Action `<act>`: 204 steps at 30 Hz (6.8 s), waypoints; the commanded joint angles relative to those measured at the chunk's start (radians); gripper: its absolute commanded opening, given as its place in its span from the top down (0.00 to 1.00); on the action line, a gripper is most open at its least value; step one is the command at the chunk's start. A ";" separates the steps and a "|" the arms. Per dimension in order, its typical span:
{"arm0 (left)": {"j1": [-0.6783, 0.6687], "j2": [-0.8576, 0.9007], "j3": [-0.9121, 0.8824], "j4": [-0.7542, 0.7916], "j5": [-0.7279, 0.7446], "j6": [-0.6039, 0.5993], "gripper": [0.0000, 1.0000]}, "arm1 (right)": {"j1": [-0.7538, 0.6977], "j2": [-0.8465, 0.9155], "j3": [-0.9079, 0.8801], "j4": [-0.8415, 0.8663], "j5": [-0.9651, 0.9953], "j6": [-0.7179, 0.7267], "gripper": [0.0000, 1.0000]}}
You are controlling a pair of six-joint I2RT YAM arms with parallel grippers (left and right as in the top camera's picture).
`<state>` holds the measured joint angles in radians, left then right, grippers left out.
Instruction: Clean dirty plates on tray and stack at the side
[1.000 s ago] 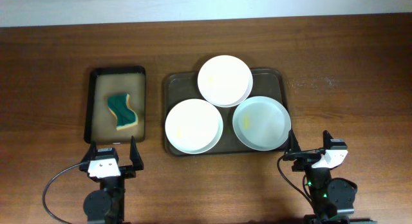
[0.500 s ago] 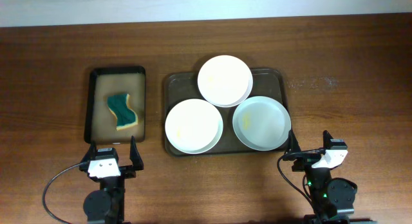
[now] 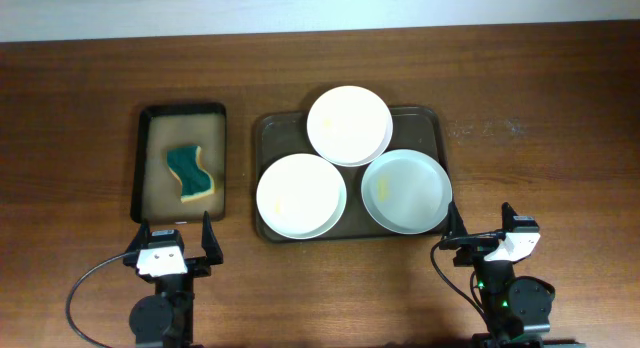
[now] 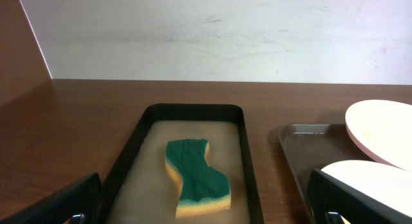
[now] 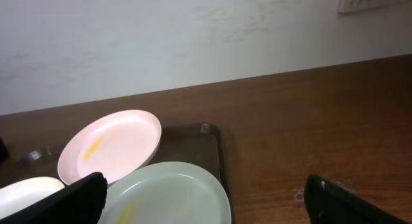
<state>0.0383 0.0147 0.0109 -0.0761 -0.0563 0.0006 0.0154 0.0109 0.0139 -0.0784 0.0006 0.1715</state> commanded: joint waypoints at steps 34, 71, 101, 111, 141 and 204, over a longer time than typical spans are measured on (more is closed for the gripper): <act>-0.005 -0.008 0.047 0.775 0.724 -0.332 0.01 | -0.003 -0.007 -0.008 -0.003 0.012 -0.010 0.02; 0.142 1.896 1.596 -1.062 0.145 -0.254 0.07 | -0.003 -0.007 -0.008 -0.003 0.012 -0.010 0.01; 0.141 2.172 1.596 -0.925 0.144 -0.235 0.01 | -0.003 -0.007 -0.008 -0.003 0.012 -0.010 0.02; 0.141 2.172 1.596 -0.818 0.137 -0.235 0.36 | -0.003 -0.007 -0.008 -0.003 0.012 -0.010 0.02; 0.140 2.172 1.596 -1.056 0.138 -0.235 0.68 | -0.003 -0.008 -0.008 -0.003 0.012 -0.010 0.02; 0.198 1.986 2.049 -1.031 0.615 -0.129 1.00 | -0.003 -0.008 -0.008 -0.003 0.012 -0.010 0.02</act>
<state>0.2226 2.1426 2.0228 -1.1221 0.5022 -0.1680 0.0154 0.0101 0.0128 -0.0776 0.0036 0.1711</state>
